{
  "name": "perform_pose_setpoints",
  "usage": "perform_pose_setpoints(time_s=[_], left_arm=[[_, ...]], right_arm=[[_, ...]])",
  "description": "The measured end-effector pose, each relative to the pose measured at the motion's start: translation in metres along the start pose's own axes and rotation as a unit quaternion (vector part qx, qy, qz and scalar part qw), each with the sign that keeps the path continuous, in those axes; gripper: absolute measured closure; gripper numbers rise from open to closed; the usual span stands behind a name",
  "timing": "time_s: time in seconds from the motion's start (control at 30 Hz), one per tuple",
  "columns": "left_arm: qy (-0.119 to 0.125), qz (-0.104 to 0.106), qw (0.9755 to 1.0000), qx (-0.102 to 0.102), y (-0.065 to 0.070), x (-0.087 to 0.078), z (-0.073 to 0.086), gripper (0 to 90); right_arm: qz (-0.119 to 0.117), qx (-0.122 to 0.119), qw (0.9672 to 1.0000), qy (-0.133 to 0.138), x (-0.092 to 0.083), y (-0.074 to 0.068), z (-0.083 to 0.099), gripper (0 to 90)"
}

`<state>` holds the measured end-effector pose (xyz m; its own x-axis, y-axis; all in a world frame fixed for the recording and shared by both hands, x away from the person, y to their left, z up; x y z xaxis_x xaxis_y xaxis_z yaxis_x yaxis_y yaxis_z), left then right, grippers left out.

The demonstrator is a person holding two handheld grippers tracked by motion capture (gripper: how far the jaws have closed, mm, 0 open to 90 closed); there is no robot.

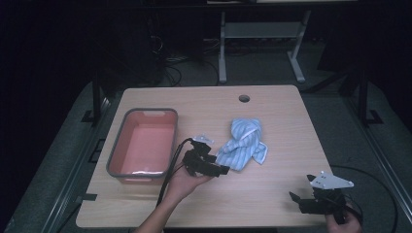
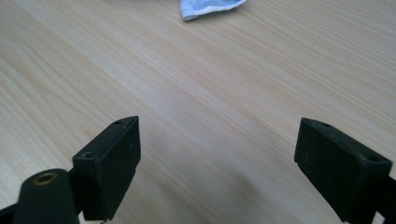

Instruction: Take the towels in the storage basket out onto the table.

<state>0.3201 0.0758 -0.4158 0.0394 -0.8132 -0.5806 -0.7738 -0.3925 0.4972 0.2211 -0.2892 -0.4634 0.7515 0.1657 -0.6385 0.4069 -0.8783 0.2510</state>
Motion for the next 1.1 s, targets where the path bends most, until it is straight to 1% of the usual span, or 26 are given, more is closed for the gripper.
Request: perform_pose_setpoints(time_s=[0.07,0.17,0.3,0.4,0.5,0.53,0.67,0.73,0.83,0.87,0.93,1.0,1.03,1.1], left_arm=[[0.003,0.003,1.0000,-0.002,0.001,0.000,0.003,30.0],[-0.001,0.002,1.0000,0.002,0.002,-0.001,0.008,30.0],[0.001,0.006,1.0000,0.002,0.001,-0.002,0.014,30.0],[0.004,0.008,1.0000,-0.001,0.002,-0.001,0.019,30.0],[0.004,0.013,0.9999,0.001,0.003,-0.001,0.023,30.1],[0.001,0.011,0.9999,0.002,0.004,-0.002,0.024,30.0],[0.004,0.010,0.9999,0.004,0.006,-0.004,0.028,30.0],[0.002,0.011,0.9999,0.003,0.006,-0.005,0.031,29.9],[0.006,0.013,0.9999,-0.001,0.007,-0.005,0.036,29.7],[0.006,0.016,0.9999,-0.001,0.008,-0.005,0.038,29.6],[0.004,0.013,0.9999,0.004,0.009,-0.006,0.042,29.3],[0.017,0.019,0.9997,0.004,0.010,-0.008,0.045,29.1],[0.019,0.022,0.9996,0.005,0.011,-0.009,0.046,29.2],[0.020,0.018,0.9996,0.012,0.013,-0.009,0.049,29.1]], right_arm=[[0.000,0.000,1.0000,0.001,0.000,0.000,0.000,13.9],[-0.001,-0.001,1.0000,0.000,0.001,0.000,0.000,13.9],[0.000,-0.001,1.0000,-0.001,0.001,0.000,0.000,13.9],[0.000,0.000,1.0000,-0.002,0.001,0.000,0.000,13.9],[0.001,0.000,1.0000,-0.003,0.001,-0.001,0.001,13.9],[0.001,0.000,1.0000,-0.003,0.001,-0.001,0.001,13.9],[0.001,0.000,1.0000,-0.004,0.001,-0.001,0.001,13.9],[0.001,-0.001,1.0000,-0.004,0.001,-0.001,0.001,13.9],[0.000,-0.004,1.0000,-0.005,0.002,-0.002,0.001,13.9],[0.000,-0.003,1.0000,-0.006,0.002,-0.003,0.001,13.9],[0.000,-0.004,1.0000,-0.006,0.002,-0.003,0.002,13.9],[0.001,-0.003,1.0000,-0.007,0.002,-0.003,0.002,13.9],[0.002,-0.005,1.0000,-0.007,0.002,-0.003,0.002,13.9],[0.003,-0.004,1.0000,-0.008,0.002,-0.003,0.003,13.9]])
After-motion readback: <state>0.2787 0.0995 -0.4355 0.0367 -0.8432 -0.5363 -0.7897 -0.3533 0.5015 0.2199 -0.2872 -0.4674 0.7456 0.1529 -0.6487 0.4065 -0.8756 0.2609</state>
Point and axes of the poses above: each handheld gripper's, and its own axes: x roughly forward along the jaws, z roughly out of its underside, y roughly to its right, the point moved 1 cm from there along x, roughly forward along the jaws, and after that the axes turned 14 degrees about z, right-handed, at the moved point
